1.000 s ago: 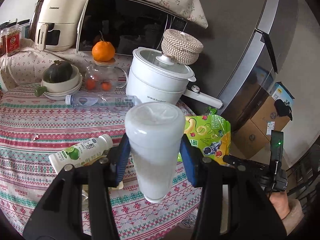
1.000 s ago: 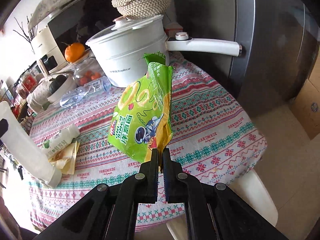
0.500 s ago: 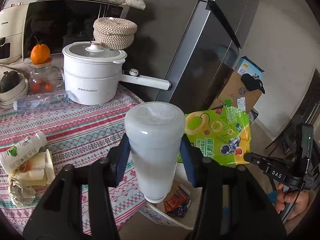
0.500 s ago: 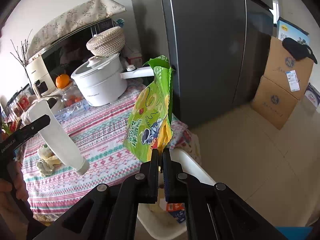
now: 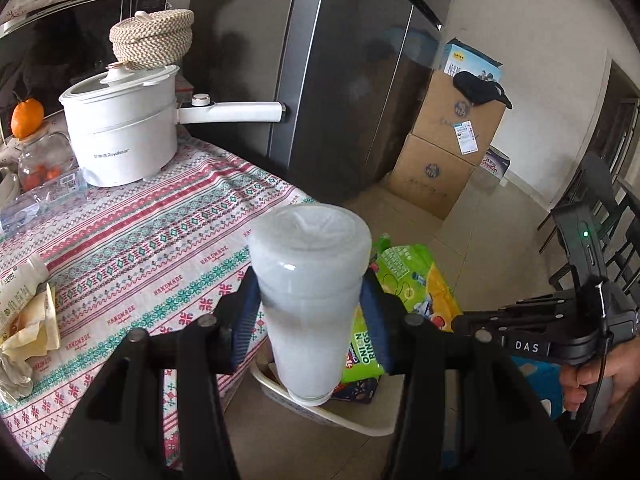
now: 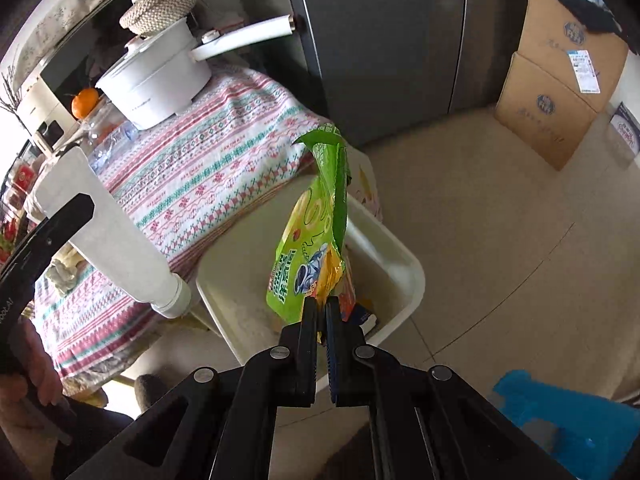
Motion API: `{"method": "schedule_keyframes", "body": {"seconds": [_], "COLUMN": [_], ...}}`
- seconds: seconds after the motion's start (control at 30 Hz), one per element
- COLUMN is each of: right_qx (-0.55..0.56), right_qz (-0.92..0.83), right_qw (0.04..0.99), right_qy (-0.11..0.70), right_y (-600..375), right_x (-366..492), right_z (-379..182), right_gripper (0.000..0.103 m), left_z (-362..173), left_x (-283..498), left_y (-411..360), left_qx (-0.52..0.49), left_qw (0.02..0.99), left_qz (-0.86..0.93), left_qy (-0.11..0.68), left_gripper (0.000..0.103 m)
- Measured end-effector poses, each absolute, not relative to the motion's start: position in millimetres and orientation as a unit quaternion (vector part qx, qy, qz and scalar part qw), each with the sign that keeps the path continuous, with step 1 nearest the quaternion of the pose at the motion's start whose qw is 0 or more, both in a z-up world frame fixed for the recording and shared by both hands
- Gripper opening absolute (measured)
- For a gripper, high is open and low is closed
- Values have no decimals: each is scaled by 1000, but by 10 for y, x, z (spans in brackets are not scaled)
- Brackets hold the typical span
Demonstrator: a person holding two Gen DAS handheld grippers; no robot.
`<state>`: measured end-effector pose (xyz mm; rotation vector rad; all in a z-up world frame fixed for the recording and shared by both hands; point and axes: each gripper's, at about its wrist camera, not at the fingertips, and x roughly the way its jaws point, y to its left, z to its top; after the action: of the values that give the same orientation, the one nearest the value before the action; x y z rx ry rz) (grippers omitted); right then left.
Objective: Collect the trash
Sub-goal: 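Carry both items over the white bin and open both grippers to drop them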
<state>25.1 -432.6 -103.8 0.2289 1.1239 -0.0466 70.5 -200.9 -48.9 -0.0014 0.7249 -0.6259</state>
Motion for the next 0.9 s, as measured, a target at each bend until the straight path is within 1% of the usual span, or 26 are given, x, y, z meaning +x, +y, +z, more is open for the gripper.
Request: {"method": "schedule_keyframes", "body": {"seconds": [0.17, 0.27, 0.3, 0.33, 0.37, 0.4, 0.43, 0.5, 0.57, 0.73, 0.8, 0.83, 0.87, 0.9], "right_qx": [137, 152, 161, 169, 174, 176, 175, 174, 175, 156, 153, 154, 156, 158], "right_qz": [2, 8, 8, 6, 2, -3, -11, -24, -35, -59, -65, -67, -71, -75], "right_qw": [816, 804, 800, 798, 798, 802, 808, 818, 823, 830, 831, 832, 834, 836], "right_qy": [562, 575, 578, 578, 576, 571, 563, 548, 540, 532, 530, 528, 524, 520], "right_y": [-4320, -4348, -4369, -4393, -4417, -4444, -4474, -4532, -4584, -4647, -4682, -4708, -4734, -4762], "right_x": [336, 392, 404, 396, 400, 386, 382, 376, 362, 325, 320, 311, 298, 281], "right_z": [-1326, -1434, -1453, -1449, -1427, -1389, -1343, -1262, -1208, -1137, -1123, -1112, -1092, -1070], "right_gripper": [5, 7, 12, 23, 29, 41, 50, 53, 54, 64, 64, 64, 64, 65], "left_z": [-573, -648, -678, -715, -760, -804, -847, -932, -1022, -1176, -1180, -1158, -1123, -1079], "left_x": [754, 793, 811, 830, 847, 870, 890, 924, 951, 968, 968, 964, 958, 949], "left_y": [-2071, -2112, -2134, -2160, -2191, -2225, -2262, -2337, -2424, -2613, -2636, -2626, -2608, -2583], "left_qx": [-1, 0, 1, 4, 5, 7, 9, 13, 18, 38, 48, 49, 49, 47], "left_qw": [884, 880, 877, 875, 873, 871, 869, 866, 862, 846, 846, 849, 852, 855], "left_qz": [-299, -298, -298, -298, -297, -297, -297, -296, -294, -300, -293, -288, -284, -281], "left_qy": [359, 371, 376, 382, 386, 392, 396, 403, 412, 439, 444, 441, 438, 433], "left_gripper": [51, 51, 51, 51, 51, 51, 51, 51, 51, 51, 54, 58, 65, 69]}}
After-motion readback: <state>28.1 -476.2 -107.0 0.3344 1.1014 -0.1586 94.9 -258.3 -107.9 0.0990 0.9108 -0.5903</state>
